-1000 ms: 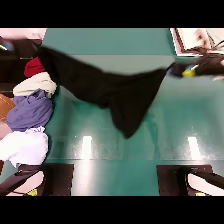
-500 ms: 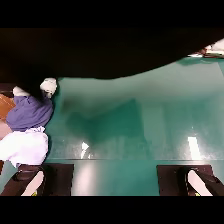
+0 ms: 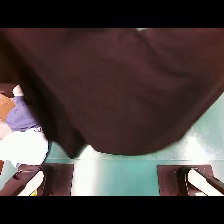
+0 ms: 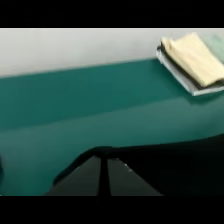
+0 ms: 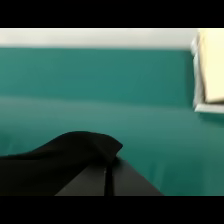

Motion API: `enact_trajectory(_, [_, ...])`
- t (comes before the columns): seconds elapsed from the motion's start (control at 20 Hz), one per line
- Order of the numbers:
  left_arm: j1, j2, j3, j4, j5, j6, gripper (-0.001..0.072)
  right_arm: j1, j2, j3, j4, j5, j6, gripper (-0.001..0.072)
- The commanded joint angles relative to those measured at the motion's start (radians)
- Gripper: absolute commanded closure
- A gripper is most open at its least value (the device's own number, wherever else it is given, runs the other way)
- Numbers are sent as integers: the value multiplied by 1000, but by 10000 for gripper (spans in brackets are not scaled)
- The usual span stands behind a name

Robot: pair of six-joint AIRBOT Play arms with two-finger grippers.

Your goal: Fold the shirts.

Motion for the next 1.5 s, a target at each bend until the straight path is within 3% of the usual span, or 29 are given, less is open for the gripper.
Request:
enact_trajectory(0.0, [0,-142,-217,-7,-36,4,686,72,-164,-140,-10,23,10,694])
enact_trajectory(0.2, [-4,-385,-341,-30,88,120,685,144,-360,-241,-98,-77,12,694])
enact_trajectory(0.3, [-4,-471,-331,-37,156,116,683,155,-445,-216,-91,-106,13,692])
enact_trajectory(0.35, [-3,-495,-329,-39,190,114,541,155,-486,-181,-90,-101,14,661])
enact_trajectory(0.4, [0,-503,-329,-39,212,100,214,155,-519,-139,-90,-82,30,453])
enact_trajectory(0.45, [9,-500,-327,-36,209,88,122,154,-544,-97,-89,-48,38,319])
enact_trajectory(0.5, [26,-496,-316,-35,167,89,189,148,-556,-61,-90,1,38,321])
enact_trajectory(0.55, [48,-487,-308,-35,102,89,210,141,-557,-44,-91,43,37,323])
enact_trajectory(0.65, [93,-467,-312,-16,-56,89,209,129,-525,-69,-94,111,17,324])
enact_trajectory(0.75, [119,-424,-394,53,-98,75,209,111,-455,-181,-90,113,0,325])
enact_trajectory(0.95, [124,-365,-684,83,-46,71,209,93,-286,-472,-90,97,-19,325])
enact_trajectory(1.1, [124,-365,-861,87,64,73,209,91,-196,-624,-89,54,-19,326])
enact_trajectory(1.45, [123,-365,-963,-21,202,85,210,91,-115,-755,-89,25,-19,326])
